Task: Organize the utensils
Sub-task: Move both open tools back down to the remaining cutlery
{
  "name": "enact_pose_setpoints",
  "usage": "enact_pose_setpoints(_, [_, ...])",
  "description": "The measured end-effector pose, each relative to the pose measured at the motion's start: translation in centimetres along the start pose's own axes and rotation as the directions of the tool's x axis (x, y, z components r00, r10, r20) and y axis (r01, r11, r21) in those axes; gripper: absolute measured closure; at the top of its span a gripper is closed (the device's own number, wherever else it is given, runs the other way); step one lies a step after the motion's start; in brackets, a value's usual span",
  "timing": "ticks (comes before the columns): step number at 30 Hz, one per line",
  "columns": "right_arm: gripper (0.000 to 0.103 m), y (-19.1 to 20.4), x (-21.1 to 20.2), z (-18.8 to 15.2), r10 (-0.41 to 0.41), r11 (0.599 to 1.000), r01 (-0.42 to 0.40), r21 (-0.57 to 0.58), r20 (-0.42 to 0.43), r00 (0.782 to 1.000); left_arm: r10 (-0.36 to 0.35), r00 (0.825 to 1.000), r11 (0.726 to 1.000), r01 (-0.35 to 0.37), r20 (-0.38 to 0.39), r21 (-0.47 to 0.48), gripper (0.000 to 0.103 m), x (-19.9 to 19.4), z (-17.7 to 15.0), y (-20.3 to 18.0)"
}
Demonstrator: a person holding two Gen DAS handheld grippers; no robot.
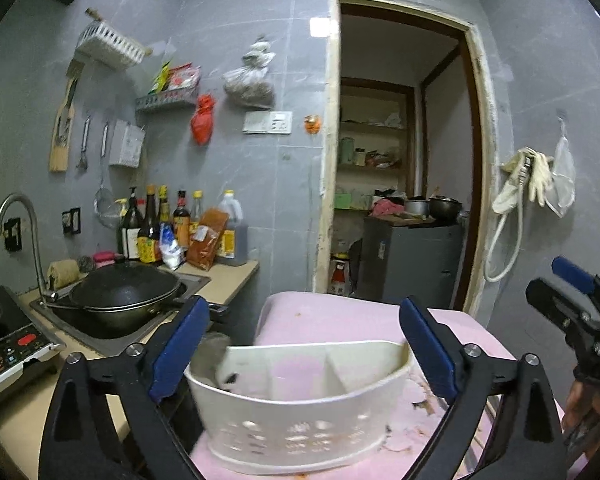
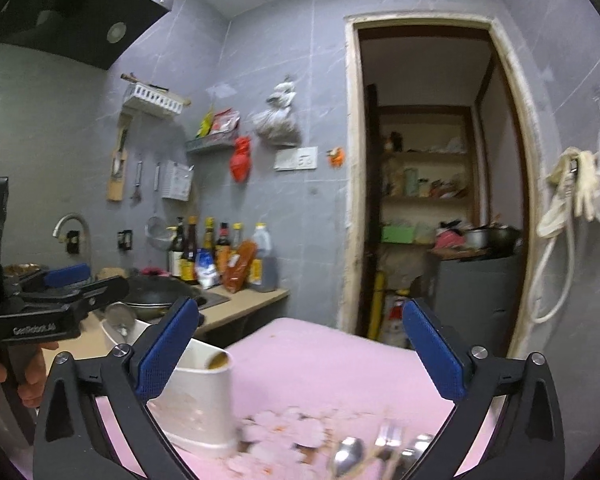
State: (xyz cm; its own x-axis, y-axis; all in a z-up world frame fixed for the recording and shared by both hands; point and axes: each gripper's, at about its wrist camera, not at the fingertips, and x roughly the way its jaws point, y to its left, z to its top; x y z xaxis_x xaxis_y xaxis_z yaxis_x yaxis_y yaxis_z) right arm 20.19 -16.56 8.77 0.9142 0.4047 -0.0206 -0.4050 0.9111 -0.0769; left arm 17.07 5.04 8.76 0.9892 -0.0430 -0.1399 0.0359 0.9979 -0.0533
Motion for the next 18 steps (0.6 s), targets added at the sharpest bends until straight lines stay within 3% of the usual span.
enact_pose_setpoints(10, [0.0,-4.8,-3.9,-1.9,-0.118,0.993,0.117,-0.016,-0.017,0.993,-0.115,0.992,0.992,0.118,-0.058,0.051,0.007,0.4,-2.2,-5.4])
enact_pose_setpoints(18, [0.0,-9.0,-4.3,-4.5,-0.201,0.979,0.203,0.003,-0.13,0.971,-0.206,0.96,0.97,0.226,-0.189,0.088,0.007,2.4,-4.6,-9.5])
